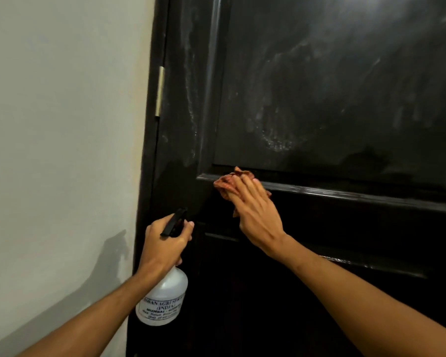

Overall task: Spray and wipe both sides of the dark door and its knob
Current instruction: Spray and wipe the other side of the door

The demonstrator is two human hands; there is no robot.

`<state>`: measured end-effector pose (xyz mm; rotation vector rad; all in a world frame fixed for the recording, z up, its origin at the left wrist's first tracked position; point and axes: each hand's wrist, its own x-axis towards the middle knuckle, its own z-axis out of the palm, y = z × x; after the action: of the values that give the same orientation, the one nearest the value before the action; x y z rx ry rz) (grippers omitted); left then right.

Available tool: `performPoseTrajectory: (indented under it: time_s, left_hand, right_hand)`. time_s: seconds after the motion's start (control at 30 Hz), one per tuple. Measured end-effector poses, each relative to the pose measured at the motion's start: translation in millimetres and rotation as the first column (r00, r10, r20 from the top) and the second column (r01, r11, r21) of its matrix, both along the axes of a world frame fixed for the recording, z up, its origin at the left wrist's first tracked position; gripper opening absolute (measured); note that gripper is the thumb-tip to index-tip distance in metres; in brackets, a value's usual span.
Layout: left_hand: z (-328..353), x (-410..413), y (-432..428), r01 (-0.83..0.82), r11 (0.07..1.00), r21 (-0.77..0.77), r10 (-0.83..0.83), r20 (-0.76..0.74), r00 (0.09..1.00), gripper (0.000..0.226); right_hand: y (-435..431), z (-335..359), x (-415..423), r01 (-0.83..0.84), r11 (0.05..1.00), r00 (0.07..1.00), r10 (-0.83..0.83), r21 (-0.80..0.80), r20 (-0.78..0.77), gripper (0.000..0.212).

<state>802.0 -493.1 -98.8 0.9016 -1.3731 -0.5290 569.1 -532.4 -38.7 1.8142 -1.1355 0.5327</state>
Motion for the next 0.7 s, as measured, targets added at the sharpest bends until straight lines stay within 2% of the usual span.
performPoseTrajectory:
  time_s: [0.1, 0.13, 0.23, 0.3, 0.37, 0.5, 0.63, 0.7]
  left_hand:
    - [10.7, -31.0, 11.2, 0.057, 0.998, -0.008, -0.057, 0.024, 0.998, 0.017]
    - [14.4, -35.1, 13.2, 0.061, 0.998, -0.014, -0.061, 0.031, 0.998, 0.017]
    - [21.8, -76.2, 23.4, 0.096, 0.995, -0.006, -0.096, 0.039, 0.995, 0.016]
    - [22.7, -100.8, 28.9, 0.125, 0.992, -0.005, -0.124, 0.038, 0.992, 0.016]
    - [22.5, -122.2, 35.0, 0.17, 0.985, -0.004, -0.17, 0.062, 0.984, 0.016]
    - [23.7, -155.5, 40.8, 0.239, 0.971, 0.003, -0.238, 0.094, 0.967, 0.015]
    - [28.2, -185.1, 47.3, 0.274, 0.962, -0.012, -0.27, 0.127, 0.954, 0.013]
    - [29.4, -207.7, 55.9, 0.301, 0.954, -0.015, -0.294, 0.163, 0.942, 0.013]
  right_hand:
    - [28.9, 1.4, -40.9, 0.138, 0.986, 0.984, -0.126, -0.092, 0.126, 0.099]
    - [32.3, -1.0, -40.5, 0.13, 0.985, 0.985, -0.115, -0.11, 0.132, 0.096]
    - [38.5, -4.3, -49.7, 0.03, 0.999, 0.997, -0.027, -0.038, 0.071, 0.093]
    - [42.9, -3.9, -63.3, 0.044, 0.999, 0.998, -0.043, -0.016, 0.036, 0.087]
    - [55.7, -8.4, -94.7, 0.073, 0.995, 0.99, -0.065, -0.061, 0.127, 0.081]
    - [94.3, -28.7, -162.3, 0.223, 0.957, 0.903, -0.131, -0.185, 0.41, 0.083]
    - [111.8, -32.6, -201.3, 0.189, 0.972, 0.934, -0.133, -0.14, 0.333, 0.084]
    - [130.8, -35.7, -240.7, 0.212, 0.954, 0.869, -0.086, -0.21, 0.487, 0.073]
